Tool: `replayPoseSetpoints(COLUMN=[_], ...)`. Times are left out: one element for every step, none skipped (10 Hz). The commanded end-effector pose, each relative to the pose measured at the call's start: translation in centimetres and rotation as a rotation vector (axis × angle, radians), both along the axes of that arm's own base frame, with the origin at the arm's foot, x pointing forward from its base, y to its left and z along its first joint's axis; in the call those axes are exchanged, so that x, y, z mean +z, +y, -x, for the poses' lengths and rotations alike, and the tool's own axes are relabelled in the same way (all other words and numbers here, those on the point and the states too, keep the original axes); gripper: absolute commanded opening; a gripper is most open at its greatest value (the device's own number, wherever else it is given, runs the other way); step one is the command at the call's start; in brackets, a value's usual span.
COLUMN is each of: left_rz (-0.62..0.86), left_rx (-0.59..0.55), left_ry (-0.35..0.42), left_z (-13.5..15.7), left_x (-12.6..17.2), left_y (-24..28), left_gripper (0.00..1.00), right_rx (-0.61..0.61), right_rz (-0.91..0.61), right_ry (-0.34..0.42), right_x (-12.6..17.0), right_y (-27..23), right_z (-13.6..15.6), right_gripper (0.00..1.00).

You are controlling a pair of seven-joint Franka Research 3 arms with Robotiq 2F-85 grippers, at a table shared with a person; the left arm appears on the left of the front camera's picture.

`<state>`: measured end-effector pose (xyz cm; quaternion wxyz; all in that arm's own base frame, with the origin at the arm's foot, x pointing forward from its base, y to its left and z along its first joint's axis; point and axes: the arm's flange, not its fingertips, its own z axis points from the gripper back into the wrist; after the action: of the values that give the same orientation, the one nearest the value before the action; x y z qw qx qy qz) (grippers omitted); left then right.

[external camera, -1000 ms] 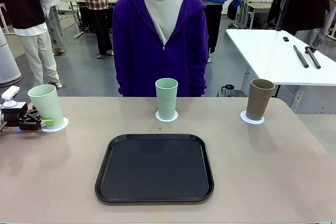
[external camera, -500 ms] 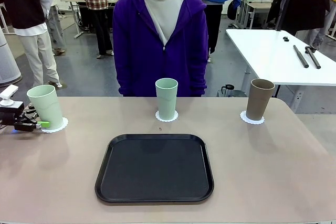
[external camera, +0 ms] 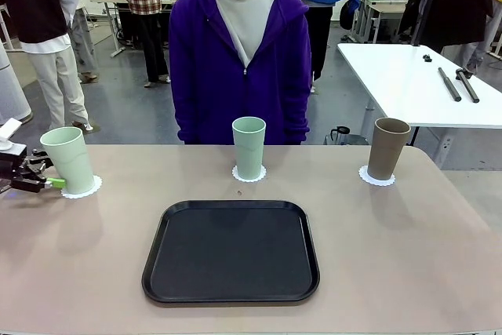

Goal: Place coasters on the table and set cups on them.
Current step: Take one Reusable plastic cup from the Flat Tray and place it on a coaster set by the human.

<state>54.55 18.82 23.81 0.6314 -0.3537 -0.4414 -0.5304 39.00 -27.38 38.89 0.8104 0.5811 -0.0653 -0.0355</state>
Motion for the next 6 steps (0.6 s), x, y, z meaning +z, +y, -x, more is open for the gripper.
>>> replayPoseSetpoints(left_rz=[-0.135,-0.186,-0.254,-0.371,-0.497,-0.615], left_rx=[0.014,0.027,0.069,0.108,0.197,0.309], left_ry=[0.013,0.013,-0.005,-0.022,-0.047,-0.045], left_z=[2.1,2.6,3.4,4.8,6.8,8.8], left_x=[1.6,2.4,3.5,5.8,9.1,11.7], left_y=[0.1,0.2,0.3,0.0,-0.9,-1.8], left_gripper=[1.00,1.00,1.00,1.00,1.00,1.00], right_rx=[0.007,0.007,0.007,0.007,0.007,0.007], right_rz=[-0.004,-0.004,-0.004,-0.004,-0.004,-0.004], right_ry=[-0.001,-0.001,-0.001,-0.001,-0.001,-0.001], right_x=[0.2,0.2,0.2,0.2,0.2,0.2], right_y=[0.0,0.0,0.0,0.0,0.0,0.0], right_z=[-0.1,-0.1,-0.1,-0.1,-0.1,-0.1], right_gripper=[1.00,1.00,1.00,1.00,1.00,1.00])
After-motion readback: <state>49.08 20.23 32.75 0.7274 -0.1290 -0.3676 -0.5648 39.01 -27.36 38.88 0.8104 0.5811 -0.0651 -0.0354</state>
